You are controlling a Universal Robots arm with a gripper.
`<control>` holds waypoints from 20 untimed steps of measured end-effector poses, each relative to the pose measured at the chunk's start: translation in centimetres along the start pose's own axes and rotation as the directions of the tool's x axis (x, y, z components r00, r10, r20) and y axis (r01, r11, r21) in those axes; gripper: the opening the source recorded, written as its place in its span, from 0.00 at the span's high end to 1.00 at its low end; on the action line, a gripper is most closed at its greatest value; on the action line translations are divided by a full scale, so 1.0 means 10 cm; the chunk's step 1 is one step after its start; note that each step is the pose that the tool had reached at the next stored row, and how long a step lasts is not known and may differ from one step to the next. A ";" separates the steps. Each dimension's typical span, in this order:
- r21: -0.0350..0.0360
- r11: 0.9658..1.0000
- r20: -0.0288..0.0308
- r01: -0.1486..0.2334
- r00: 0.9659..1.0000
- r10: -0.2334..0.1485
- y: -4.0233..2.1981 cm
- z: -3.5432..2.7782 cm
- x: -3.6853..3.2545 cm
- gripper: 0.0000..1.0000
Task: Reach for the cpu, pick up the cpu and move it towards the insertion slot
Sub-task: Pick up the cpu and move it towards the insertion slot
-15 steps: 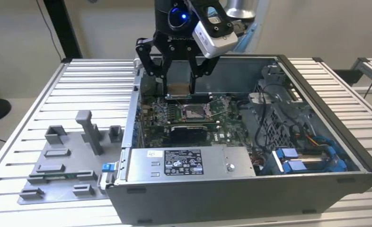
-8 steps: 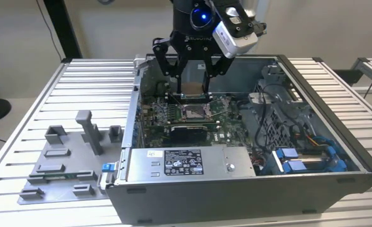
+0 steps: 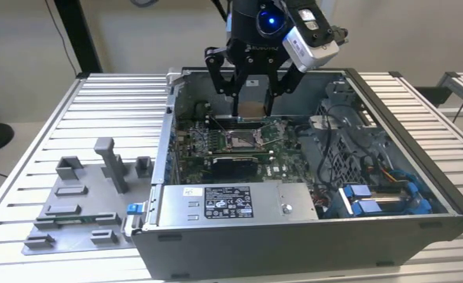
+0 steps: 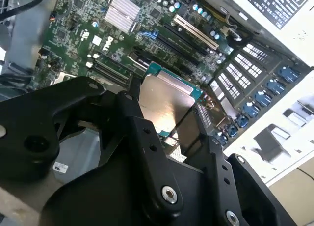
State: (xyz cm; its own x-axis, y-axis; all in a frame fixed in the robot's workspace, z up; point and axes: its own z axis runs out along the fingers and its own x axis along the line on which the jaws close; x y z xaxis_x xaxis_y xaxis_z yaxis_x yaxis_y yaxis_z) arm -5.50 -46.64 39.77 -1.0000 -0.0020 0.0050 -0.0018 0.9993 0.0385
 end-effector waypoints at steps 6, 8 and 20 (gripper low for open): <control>0.000 1.000 0.000 -0.012 1.000 0.012 0.001 0.000 -0.135 1.00; 0.000 1.000 0.001 -0.014 1.000 0.014 0.001 -0.001 -0.170 1.00; 0.000 1.000 0.001 -0.018 1.000 0.018 0.004 0.002 -0.228 1.00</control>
State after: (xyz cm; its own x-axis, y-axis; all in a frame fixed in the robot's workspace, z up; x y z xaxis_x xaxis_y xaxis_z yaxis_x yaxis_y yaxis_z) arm -3.22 -46.59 39.74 -0.9999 0.0161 0.0050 0.0163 0.9991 0.0387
